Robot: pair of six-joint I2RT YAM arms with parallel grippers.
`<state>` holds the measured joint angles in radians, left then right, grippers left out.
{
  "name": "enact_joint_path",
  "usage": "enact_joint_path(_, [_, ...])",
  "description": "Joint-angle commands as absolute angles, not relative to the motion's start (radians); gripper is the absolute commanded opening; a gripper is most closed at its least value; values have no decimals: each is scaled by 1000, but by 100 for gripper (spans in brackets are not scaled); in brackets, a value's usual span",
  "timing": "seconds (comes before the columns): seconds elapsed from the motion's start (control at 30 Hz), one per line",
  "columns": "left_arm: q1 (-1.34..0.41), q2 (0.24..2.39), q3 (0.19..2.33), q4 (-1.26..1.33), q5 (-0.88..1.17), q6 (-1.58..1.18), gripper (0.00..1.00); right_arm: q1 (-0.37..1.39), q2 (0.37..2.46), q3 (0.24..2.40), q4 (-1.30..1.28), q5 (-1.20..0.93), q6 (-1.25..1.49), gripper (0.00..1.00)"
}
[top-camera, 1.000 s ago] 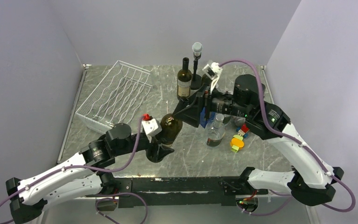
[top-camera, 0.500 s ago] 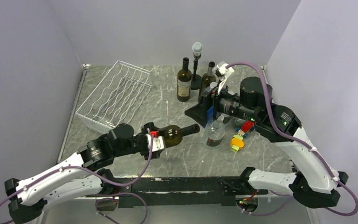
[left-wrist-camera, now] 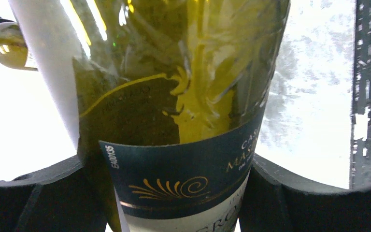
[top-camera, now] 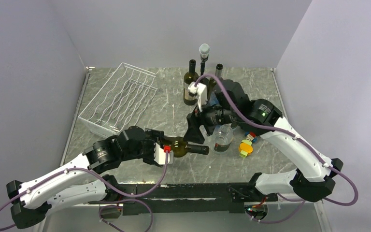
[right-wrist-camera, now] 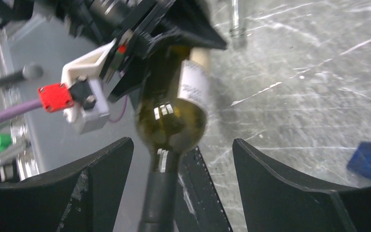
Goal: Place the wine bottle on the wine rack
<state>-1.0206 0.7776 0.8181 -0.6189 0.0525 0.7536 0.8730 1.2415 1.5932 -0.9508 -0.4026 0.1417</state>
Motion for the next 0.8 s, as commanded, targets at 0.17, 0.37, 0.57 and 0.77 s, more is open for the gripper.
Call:
enact_joint_path(0.17, [-1025,800,910,-569,-54,889,1,1002,1318,1558,-1052,-389,31,80])
enact_joint_path(0.37, [-1025,792,903,-571,-62,893,1,1021,1370,1530,-1062,-382,13,78])
enact_joint_path(0.57, [-1025,778,893,-561,-60,887,1,1035,1419,1525,-1065,-373,9,76])
enact_joint_path(0.77, [-1025,778,881,-555,-88,888,1,1049,1457,1522,-1079,-369,9,71])
